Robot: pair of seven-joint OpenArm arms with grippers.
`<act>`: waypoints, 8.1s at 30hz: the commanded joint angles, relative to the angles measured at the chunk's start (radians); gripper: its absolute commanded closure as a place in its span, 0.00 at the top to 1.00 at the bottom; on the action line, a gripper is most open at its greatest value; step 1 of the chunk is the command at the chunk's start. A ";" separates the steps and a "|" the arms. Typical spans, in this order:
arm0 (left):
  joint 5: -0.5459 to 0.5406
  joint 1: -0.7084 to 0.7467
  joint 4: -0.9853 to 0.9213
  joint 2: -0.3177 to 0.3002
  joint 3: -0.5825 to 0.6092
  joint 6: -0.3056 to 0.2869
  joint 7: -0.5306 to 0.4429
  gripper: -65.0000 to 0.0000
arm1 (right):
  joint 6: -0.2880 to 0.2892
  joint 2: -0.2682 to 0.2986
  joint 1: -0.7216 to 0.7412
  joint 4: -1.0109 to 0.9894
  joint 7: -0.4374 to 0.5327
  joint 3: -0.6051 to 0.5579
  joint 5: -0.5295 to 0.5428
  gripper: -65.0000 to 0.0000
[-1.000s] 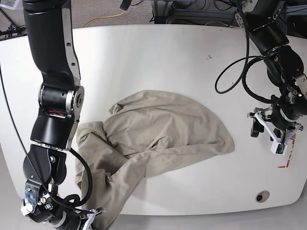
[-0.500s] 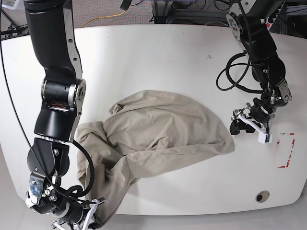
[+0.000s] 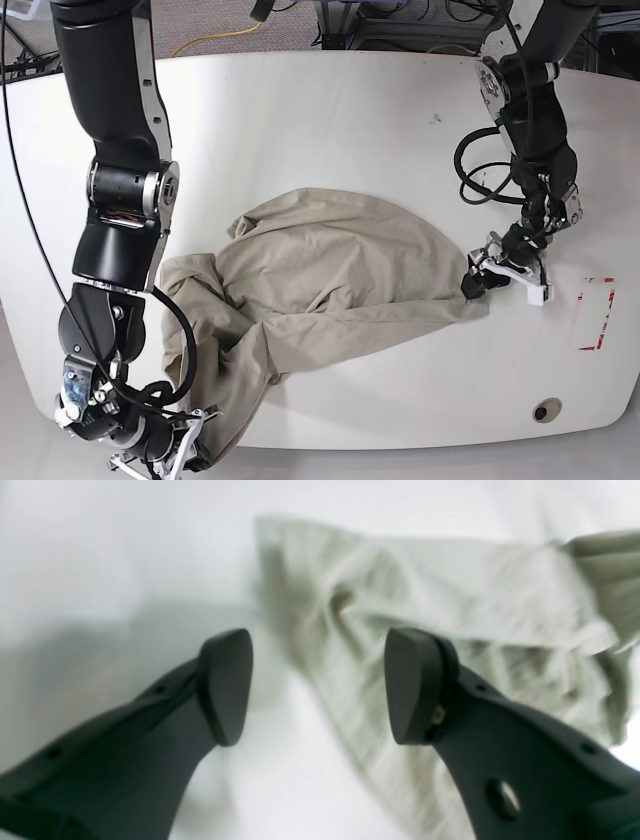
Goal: Fold the T-shirt properly
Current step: 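Lift the shirt with both grippers and swing it across the table, then raise the shirt high with both grippers, stretching it between them, then lay the shirt flat on the table while holding its edge with both grippers, then pull the held edge taut with both grippers to smooth the shirt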
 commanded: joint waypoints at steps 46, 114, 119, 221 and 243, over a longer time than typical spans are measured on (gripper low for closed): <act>0.018 0.041 0.337 0.072 0.084 0.101 0.136 0.00 | -0.002 0.051 -0.030 0.144 0.027 0.001 0.011 0.00; -0.143 0.223 1.185 -0.266 0.004 0.040 0.648 0.00 | -0.002 0.132 -0.343 0.655 -0.178 0.159 0.135 0.00; -0.194 0.345 1.187 -0.266 -0.046 -0.033 0.648 0.00 | -0.002 0.131 -0.482 0.719 -0.178 0.200 0.139 0.00; -0.221 0.754 0.986 -0.244 -0.362 -0.182 0.540 0.57 | -0.002 -0.084 -1.102 0.348 -0.287 0.581 0.753 0.00; -0.223 0.704 0.866 -0.197 -0.326 -0.182 0.541 0.57 | -0.002 -0.086 -1.104 0.348 -0.287 0.530 0.753 0.00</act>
